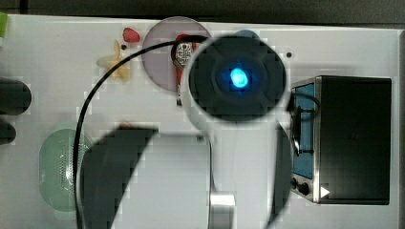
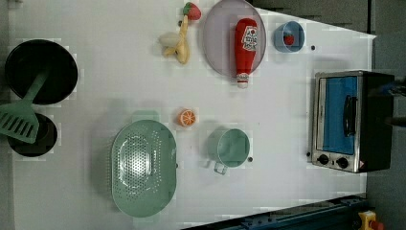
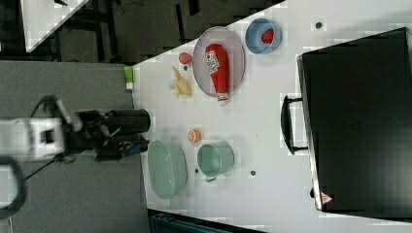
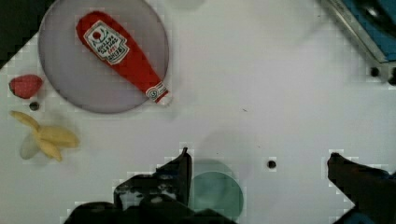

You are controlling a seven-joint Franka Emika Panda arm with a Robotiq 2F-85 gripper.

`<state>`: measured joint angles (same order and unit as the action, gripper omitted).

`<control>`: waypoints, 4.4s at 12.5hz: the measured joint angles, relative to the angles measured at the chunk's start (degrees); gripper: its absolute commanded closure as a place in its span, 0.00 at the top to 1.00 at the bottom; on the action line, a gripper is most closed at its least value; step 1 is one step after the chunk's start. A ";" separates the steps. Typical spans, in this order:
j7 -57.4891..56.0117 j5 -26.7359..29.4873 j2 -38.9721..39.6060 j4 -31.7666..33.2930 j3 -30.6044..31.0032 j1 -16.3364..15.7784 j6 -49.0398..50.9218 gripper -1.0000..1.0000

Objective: Pick ketchup from plate and place it on table.

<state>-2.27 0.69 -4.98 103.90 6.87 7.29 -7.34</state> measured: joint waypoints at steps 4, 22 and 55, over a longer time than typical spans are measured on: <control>-5.50 0.94 9.62 0.84 0.52 -0.73 -4.99 1.00; -30.38 -5.90 43.20 -8.45 2.03 -3.56 -28.24 1.00; -28.89 2.37 20.43 -11.53 0.92 -0.06 -15.19 0.58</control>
<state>-31.17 3.07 15.44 92.38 7.79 7.22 -22.54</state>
